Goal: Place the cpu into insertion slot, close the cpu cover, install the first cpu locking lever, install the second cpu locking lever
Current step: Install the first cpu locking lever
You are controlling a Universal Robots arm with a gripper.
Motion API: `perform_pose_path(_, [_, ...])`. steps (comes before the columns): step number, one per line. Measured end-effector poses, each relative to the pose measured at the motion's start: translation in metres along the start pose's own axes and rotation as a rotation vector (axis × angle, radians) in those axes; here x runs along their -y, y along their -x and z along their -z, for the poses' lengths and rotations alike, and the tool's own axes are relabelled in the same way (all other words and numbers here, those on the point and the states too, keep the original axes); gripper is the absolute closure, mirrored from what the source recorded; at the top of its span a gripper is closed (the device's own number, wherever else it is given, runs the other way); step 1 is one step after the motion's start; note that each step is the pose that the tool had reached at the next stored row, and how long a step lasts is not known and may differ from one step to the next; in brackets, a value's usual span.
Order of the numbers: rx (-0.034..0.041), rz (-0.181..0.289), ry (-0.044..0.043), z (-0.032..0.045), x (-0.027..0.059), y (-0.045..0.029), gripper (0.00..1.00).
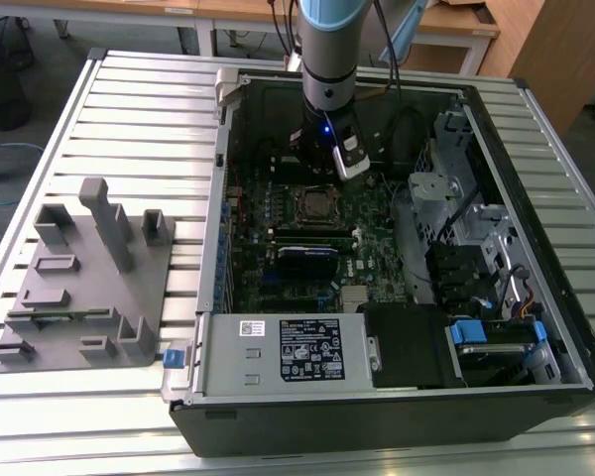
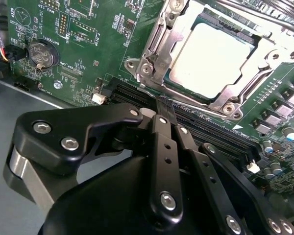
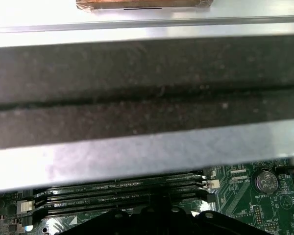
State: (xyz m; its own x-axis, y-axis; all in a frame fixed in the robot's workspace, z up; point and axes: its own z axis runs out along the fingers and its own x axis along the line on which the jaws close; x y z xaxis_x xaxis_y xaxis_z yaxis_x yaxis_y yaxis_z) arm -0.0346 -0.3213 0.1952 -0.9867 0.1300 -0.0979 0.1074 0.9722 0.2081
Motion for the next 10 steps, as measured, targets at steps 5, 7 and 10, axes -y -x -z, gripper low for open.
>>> perform_pose_path(5, [0.0025,0.0,-0.0001,-0.0004,0.0006,0.0,0.89])
perform_pose_path(7, [0.0025,-0.001,-0.0001,-0.0003,0.0006,0.0,0.89])
perform_pose_path(10, [0.003,-0.004,0.0007,0.0006,0.0005,0.0001,0.89])
